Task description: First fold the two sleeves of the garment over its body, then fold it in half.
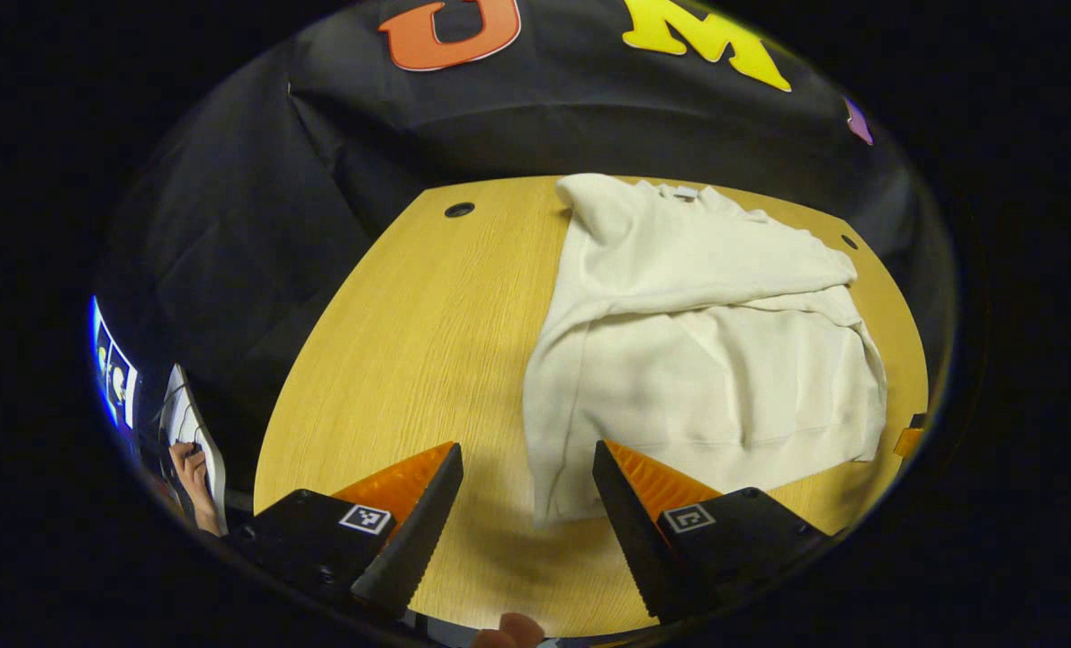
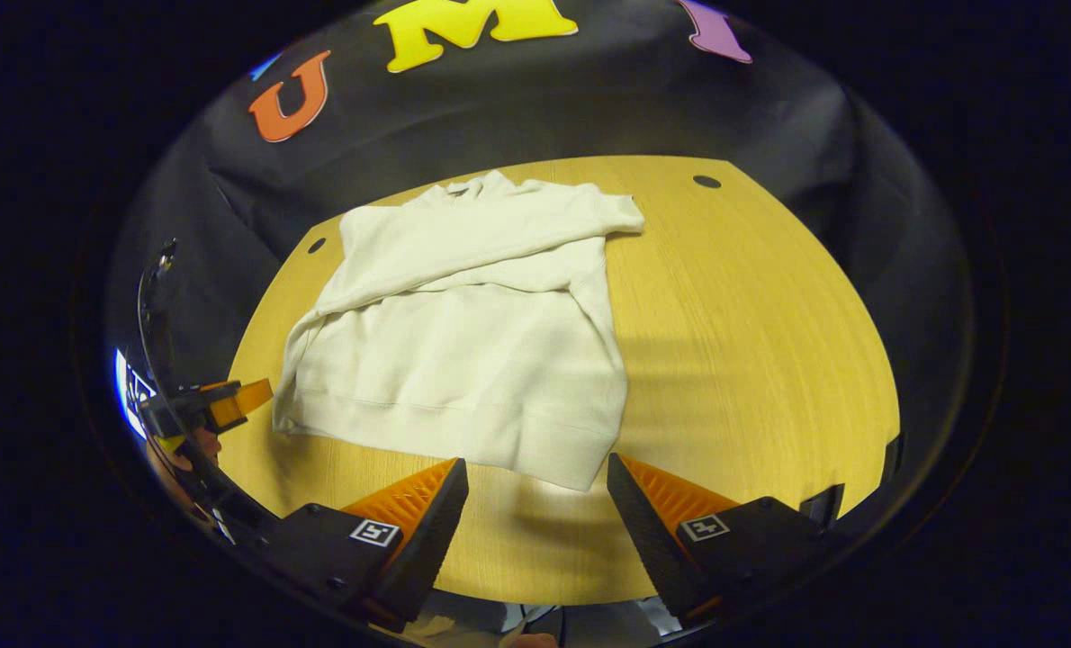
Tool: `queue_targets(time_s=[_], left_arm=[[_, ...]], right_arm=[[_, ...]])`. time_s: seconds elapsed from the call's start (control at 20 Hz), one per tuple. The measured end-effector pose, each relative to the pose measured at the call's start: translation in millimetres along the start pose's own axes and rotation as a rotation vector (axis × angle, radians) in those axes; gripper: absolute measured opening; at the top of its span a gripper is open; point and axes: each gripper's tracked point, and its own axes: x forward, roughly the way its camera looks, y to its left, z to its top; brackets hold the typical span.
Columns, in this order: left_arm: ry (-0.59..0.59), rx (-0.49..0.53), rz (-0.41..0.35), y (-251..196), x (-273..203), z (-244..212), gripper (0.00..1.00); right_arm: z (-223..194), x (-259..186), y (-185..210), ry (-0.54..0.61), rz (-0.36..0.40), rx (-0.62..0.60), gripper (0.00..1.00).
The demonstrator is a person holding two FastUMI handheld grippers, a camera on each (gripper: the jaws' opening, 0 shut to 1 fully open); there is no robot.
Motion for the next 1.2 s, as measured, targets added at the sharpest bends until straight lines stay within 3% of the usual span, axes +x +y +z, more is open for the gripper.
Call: queue_targets(time_s=[0.2, 0.4, 0.6, 0.75, 0.85, 1.15, 1.2], left_arm=[[0.118, -0.042, -0.079, -25.1, 12.4, -18.5, 0.94], [0.176, -0.037, -0.097, -29.2, 20.1, -25.4, 0.93], [0.221, 0.008, -0.094, -29.7, 20.6, -26.3, 0.9], [0.279, -0.027, -0.119, -33.1, 23.6, -29.3, 0.88], [0.336, -0.072, -0.137, -35.4, 32.9, -30.7, 0.83], [0.459, -0.016, -0.174, -58.1, 25.8, -36.2, 0.79], [0.463, -0.017, -0.177, -63.5, 23.8, -37.0, 0.76]], right_arm=[[-3.7, 26.3, -8.1, 0.087, -0.071, 0.035, 0.94], [-21.9, 41.1, -13.3, 0.187, -0.1, 0.061, 0.94], [-30.9, 47.7, -14.5, 0.215, -0.106, 0.023, 0.97], [-30.7, 51.1, -21.3, 0.225, -0.134, -0.001, 0.97], [-27.2, 53.2, -25.5, 0.238, -0.148, 0.014, 0.89], [-17.9, 58.3, -21.7, 0.282, -0.108, -0.017, 0.72], [-18.2, 58.9, -19.2, 0.291, -0.102, -0.013, 0.62]])
